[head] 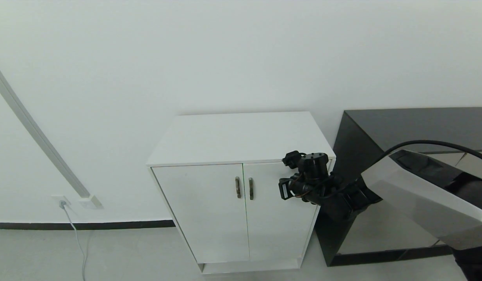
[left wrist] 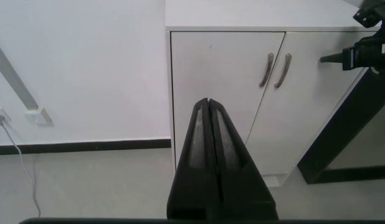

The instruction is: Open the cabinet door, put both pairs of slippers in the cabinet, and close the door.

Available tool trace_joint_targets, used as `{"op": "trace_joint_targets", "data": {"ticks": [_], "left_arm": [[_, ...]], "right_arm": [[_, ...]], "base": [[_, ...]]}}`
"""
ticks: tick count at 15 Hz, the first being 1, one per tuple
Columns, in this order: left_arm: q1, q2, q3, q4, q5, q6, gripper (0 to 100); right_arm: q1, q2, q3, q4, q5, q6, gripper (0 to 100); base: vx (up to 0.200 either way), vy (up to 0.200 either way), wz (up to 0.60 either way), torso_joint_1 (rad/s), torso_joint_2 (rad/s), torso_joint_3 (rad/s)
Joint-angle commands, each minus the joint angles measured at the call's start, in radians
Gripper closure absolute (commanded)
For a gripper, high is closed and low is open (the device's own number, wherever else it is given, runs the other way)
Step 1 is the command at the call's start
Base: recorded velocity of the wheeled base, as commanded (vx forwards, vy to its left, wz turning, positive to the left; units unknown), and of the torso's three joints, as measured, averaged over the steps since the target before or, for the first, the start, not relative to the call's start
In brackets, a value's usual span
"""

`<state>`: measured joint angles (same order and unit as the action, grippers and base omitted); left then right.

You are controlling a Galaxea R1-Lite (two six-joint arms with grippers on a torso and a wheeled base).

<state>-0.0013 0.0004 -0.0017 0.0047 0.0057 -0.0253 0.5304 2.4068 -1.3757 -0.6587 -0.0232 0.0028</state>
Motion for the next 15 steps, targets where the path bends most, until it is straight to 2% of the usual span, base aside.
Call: {"op": "trace_joint_targets", "data": {"ticks": [1,15], "left_arm": [[0.000,0.001,0.000,0.000,0.000,-0.001,100],[0.001,0.001,0.000,0.000,0.000,-0.001,100]], "right_arm": [[0.000,0.003,0.000,-0.001,0.000,0.000,100],[-0.026,0.031,-0.031,-0.002,0.000,0.000,100]], "base": [[0.000,0.000,0.00,0.000,0.00,0.000],[0.000,0.000,0.00,0.000,0.00,0.000]]}}
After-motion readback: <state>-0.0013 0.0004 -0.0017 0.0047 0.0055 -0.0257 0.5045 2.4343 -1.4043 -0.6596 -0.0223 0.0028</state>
